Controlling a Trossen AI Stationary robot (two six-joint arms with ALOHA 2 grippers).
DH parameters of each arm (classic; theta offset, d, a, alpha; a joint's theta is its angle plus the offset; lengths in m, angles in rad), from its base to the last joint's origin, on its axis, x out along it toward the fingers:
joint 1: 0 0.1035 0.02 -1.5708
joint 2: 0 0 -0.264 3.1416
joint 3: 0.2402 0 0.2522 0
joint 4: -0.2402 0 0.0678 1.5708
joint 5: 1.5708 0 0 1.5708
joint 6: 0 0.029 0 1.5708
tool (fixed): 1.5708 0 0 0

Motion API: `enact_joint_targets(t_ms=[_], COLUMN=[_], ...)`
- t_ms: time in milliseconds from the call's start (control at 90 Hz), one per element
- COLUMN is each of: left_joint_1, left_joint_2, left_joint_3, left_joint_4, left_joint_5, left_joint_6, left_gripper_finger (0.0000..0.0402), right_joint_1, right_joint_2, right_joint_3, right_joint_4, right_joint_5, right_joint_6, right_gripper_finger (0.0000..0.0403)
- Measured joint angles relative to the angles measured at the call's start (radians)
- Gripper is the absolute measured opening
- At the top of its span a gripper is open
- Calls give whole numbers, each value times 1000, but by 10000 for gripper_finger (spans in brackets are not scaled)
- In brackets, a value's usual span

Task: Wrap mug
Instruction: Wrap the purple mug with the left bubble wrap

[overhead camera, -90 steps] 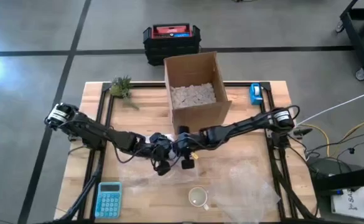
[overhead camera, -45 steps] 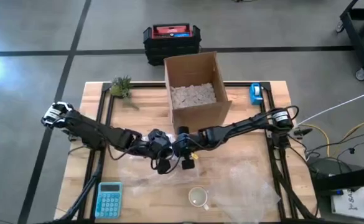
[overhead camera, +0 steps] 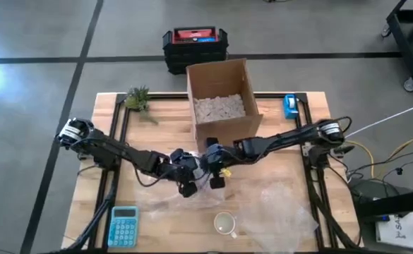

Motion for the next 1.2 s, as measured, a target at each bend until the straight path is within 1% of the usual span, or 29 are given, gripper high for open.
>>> enact_joint_targets(t_ms=[122,189,267,389,456,500,600,678,867,911,978,1011,1078,1200], left_joint_1=[0,0,0,1,1,1,1,-1,-1,-1,-1,-1,-1,2], left_joint_2=[1,1,0,-7,-16,-31,-72,-118,-229,-254,-279,-280,-265,-180], left_joint_3=[-1,-1,-2,-3,-5,-7,-9,-9,-8,-8,-7,-7,-10,-11], left_joint_4=[13,14,14,15,9,0,-26,-24,-47,-33,-9,3,14,49], left_joint_5=[0,0,0,3,12,36,131,171,158,121,39,18,16,20], left_joint_6=[5,5,5,4,4,-9,-31,-31,-12,-3,5,8,25,34], left_gripper_finger=[22,22,22,22,22,22,22,22,22,22,22,22,22,22], right_joint_1=[0,0,0,1,1,0,0,0,0,0,0,0,0,0], right_joint_2=[-40,-38,-1,94,135,150,168,170,156,155,155,155,155,154], right_joint_3=[0,0,-6,-13,-13,-8,-2,-2,-5,-5,-5,-5,-6,-6], right_joint_4=[24,32,58,56,57,66,71,74,68,66,68,69,70,72], right_joint_5=[0,0,-1,-28,-25,-27,-26,-25,-26,-27,-27,-27,-26,-26], right_joint_6=[1,2,8,20,25,25,31,30,30,30,30,30,30,30], right_gripper_finger=[2,2,2,2,2,2,2,2,2,2,2,2,2,2])
